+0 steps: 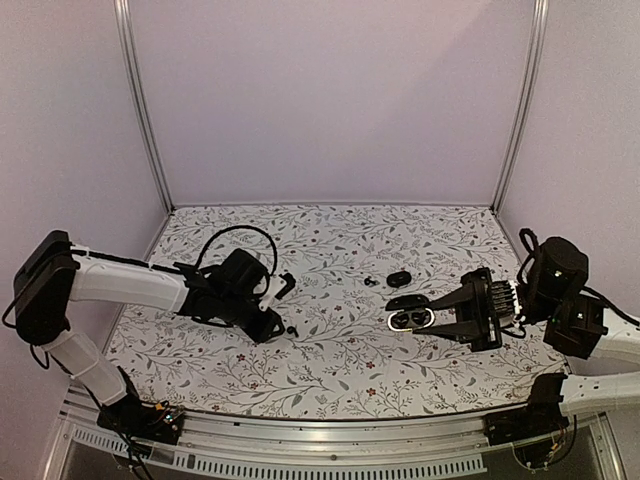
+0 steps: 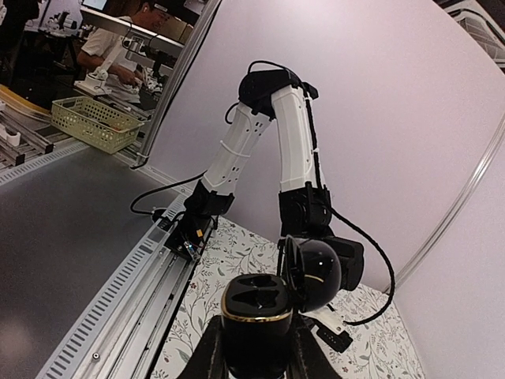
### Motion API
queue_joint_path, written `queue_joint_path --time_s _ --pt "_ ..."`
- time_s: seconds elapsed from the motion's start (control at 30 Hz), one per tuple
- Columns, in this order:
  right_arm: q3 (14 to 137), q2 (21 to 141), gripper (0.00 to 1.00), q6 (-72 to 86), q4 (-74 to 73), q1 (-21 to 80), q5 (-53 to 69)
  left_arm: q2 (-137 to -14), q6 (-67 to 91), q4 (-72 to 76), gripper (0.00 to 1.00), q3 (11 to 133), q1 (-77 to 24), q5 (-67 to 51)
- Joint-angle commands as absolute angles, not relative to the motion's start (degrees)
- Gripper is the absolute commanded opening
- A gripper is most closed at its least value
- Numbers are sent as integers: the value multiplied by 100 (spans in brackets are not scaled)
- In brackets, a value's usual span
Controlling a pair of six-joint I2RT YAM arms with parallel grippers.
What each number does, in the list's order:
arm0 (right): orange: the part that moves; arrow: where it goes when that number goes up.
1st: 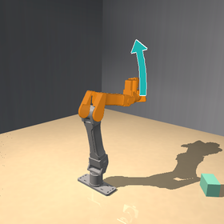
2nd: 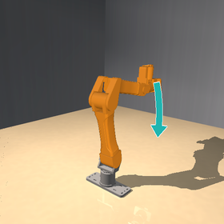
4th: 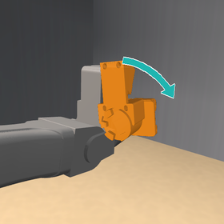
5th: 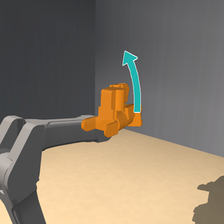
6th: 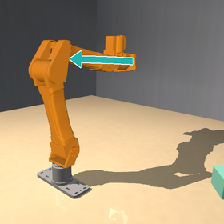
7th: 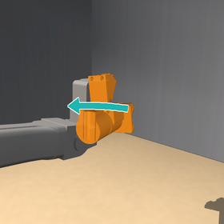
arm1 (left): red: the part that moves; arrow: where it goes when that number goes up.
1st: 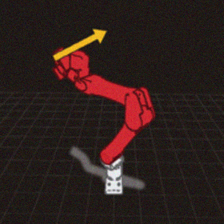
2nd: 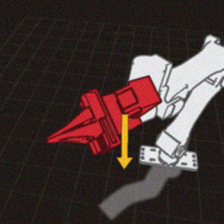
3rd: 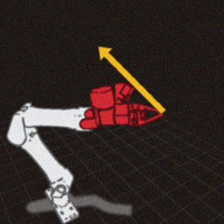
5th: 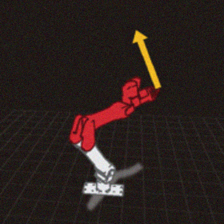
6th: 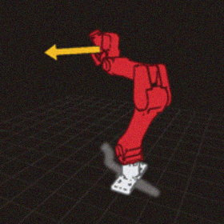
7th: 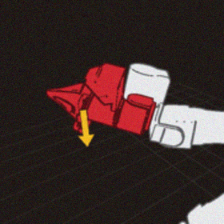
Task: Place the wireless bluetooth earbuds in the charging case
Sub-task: Adjust the left earbud at the center of the board.
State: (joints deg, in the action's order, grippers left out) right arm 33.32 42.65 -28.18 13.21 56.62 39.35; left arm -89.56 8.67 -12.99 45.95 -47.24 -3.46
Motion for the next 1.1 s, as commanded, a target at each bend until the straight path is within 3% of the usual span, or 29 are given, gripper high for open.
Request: queue_joint_path --time_s 0.0,0.4,1.07 --pt "3310 4417 0 -2292 1527 5696 3671 -9163 1131 -1310 33 4651 -4911 -150" --pt "3157 4214 0 -2039 1696 5700 3411 -9743 1343 -1237 17 4801 -4999 -53" --pt "3085 4079 0 -1991 1688 5698 3226 -10885 714 -1731 16 6228 -4766 517"
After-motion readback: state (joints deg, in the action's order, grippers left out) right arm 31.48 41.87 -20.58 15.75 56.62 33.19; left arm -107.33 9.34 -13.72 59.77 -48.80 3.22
